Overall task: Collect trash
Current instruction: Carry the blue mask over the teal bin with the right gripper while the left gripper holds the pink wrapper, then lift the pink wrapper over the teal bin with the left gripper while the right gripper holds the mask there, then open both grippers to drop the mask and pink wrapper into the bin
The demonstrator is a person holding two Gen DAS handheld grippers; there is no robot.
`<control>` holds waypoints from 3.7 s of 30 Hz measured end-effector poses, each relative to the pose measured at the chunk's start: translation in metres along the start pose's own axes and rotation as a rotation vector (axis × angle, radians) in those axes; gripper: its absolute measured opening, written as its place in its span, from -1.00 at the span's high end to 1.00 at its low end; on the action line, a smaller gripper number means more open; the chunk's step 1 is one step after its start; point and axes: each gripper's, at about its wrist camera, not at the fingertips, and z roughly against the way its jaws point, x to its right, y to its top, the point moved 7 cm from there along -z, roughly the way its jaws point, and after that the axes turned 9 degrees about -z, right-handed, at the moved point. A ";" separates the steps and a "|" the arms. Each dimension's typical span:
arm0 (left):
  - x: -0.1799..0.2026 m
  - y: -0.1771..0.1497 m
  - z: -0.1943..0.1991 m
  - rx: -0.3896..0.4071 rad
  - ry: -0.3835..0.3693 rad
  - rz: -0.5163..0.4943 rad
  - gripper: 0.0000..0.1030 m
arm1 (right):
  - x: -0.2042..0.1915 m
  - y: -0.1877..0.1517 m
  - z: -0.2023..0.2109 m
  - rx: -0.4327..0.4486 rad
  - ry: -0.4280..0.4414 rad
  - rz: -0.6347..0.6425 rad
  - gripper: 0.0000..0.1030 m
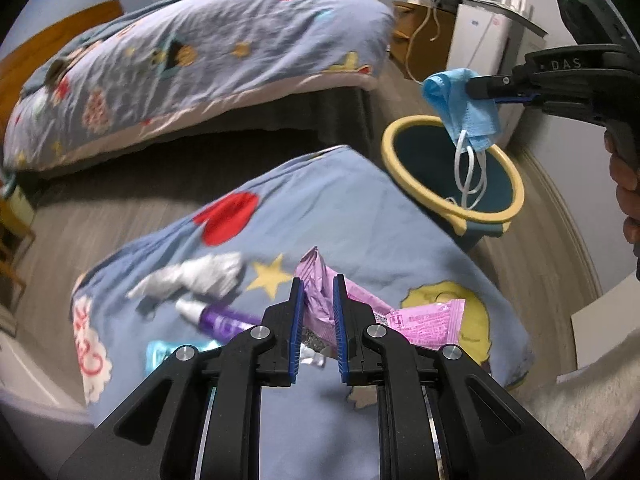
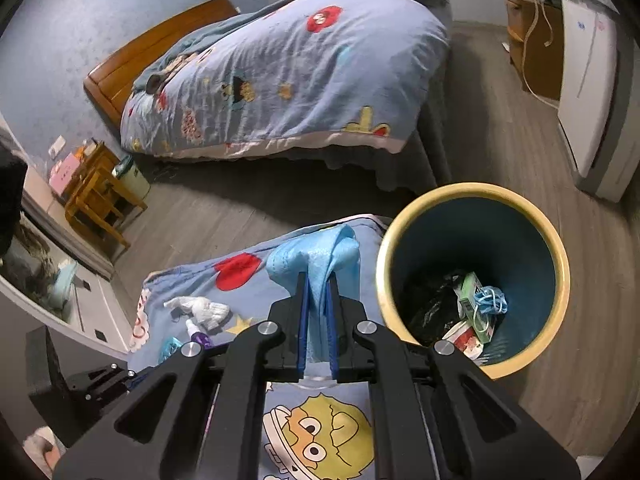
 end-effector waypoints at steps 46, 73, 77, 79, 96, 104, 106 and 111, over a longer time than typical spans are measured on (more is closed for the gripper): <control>0.057 0.018 -0.115 -0.114 -0.139 0.030 -0.14 | 0.148 0.029 -0.023 0.054 -0.186 -0.288 0.85; 0.071 0.115 -0.101 0.031 -0.086 -0.074 0.76 | 0.168 0.030 -0.019 0.069 -0.194 -0.337 0.85; 0.098 0.141 -0.105 0.062 -0.153 -0.106 0.76 | 0.192 0.025 -0.022 0.059 -0.213 -0.401 0.85; 0.109 0.153 -0.110 0.063 -0.186 -0.103 0.76 | 0.198 0.023 -0.024 0.053 -0.218 -0.415 0.85; 0.132 0.164 -0.142 0.068 -0.164 -0.140 -0.12 | 0.200 0.031 -0.025 0.079 -0.215 -0.426 0.59; 0.115 0.151 -0.129 0.074 -0.141 -0.110 -0.34 | 0.191 0.036 -0.021 0.101 -0.215 -0.404 0.13; 0.108 0.144 -0.119 0.082 -0.129 -0.101 -0.49 | 0.187 0.039 -0.019 0.114 -0.218 -0.391 -0.18; 0.084 0.128 -0.090 0.102 -0.066 -0.077 -0.77 | 0.162 0.045 -0.016 0.143 -0.219 -0.336 -0.74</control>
